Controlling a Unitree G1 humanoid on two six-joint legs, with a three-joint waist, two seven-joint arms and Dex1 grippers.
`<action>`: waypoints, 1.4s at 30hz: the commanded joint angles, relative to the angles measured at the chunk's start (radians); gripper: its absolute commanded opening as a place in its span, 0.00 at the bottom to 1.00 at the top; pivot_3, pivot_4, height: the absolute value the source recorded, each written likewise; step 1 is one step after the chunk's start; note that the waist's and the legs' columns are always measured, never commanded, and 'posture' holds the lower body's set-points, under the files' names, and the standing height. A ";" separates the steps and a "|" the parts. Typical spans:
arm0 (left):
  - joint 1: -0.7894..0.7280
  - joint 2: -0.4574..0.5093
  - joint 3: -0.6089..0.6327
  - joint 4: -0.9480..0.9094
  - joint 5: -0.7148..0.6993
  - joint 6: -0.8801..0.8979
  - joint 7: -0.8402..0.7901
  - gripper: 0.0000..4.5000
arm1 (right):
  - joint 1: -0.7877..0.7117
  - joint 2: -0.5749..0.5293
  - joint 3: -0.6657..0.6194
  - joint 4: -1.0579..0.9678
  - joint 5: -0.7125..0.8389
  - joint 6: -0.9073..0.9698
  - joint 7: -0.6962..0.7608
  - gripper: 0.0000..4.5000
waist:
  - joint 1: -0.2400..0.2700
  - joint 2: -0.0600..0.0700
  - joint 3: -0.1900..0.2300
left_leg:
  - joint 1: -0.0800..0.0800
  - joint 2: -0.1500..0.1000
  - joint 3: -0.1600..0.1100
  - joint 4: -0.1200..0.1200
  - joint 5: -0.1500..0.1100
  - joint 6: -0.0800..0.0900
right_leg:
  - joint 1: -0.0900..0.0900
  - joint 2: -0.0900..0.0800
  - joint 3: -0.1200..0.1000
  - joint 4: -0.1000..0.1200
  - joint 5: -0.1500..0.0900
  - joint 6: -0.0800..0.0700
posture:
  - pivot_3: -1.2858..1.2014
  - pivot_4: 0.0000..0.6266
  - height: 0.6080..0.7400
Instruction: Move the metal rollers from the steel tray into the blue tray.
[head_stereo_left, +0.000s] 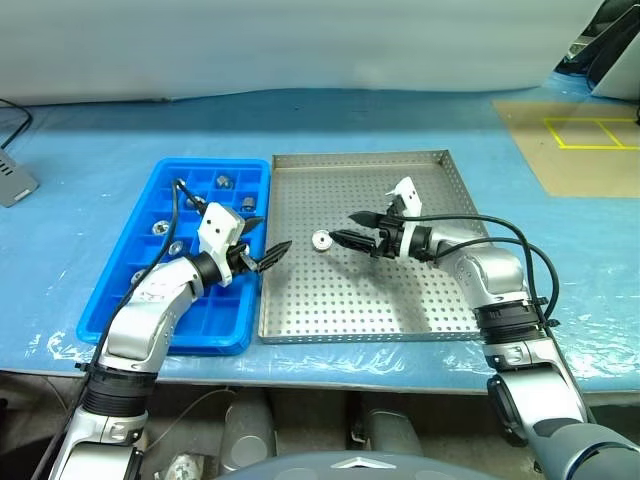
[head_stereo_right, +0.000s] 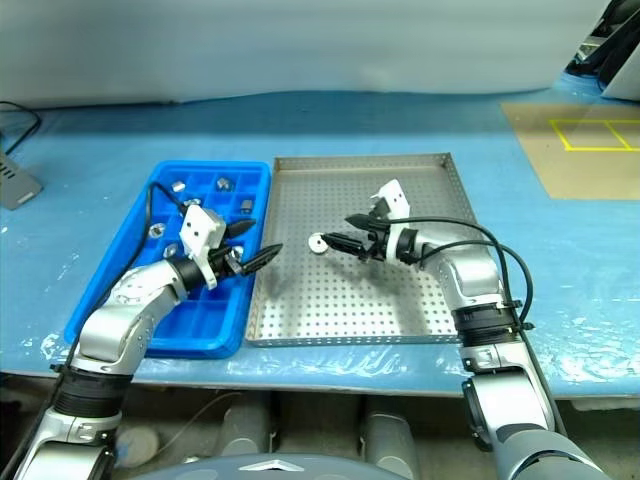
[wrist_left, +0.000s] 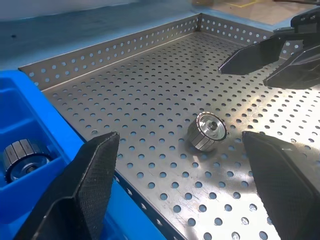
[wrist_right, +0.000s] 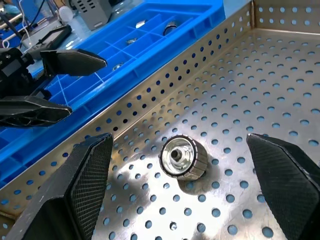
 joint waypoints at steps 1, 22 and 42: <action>-0.046 -0.012 0.070 -0.053 -0.053 0.020 0.038 0.92 | -0.040 0.026 0.032 0.024 -0.029 -0.063 0.004 0.99 | 0.000 0.000 0.000 | 0.000 0.000 0.000 0.000 0.000 0.000 | 0.000 0.000 0.000 0.000 0.000 0.000 | 0.55 0.24 1.00; 0.140 -0.163 0.069 -0.067 -0.036 -0.057 0.157 0.92 | -0.153 0.121 0.087 0.286 -0.165 -0.270 0.000 0.99 | 0.008 0.000 0.000 | -0.003 0.000 -0.001 0.001 0.000 0.001 | -0.001 0.000 -0.002 0.000 0.000 0.000 | 0.60 0.24 1.00; 0.059 -0.060 0.143 0.225 0.024 -0.287 0.051 0.92 | -0.103 0.164 0.144 0.485 -0.331 -0.461 -0.051 0.99 | 0.008 0.000 0.000 | 0.000 0.000 -0.001 0.001 -0.001 0.003 | 0.001 -0.001 -0.001 0.002 0.000 0.000 | 0.59 0.24 1.00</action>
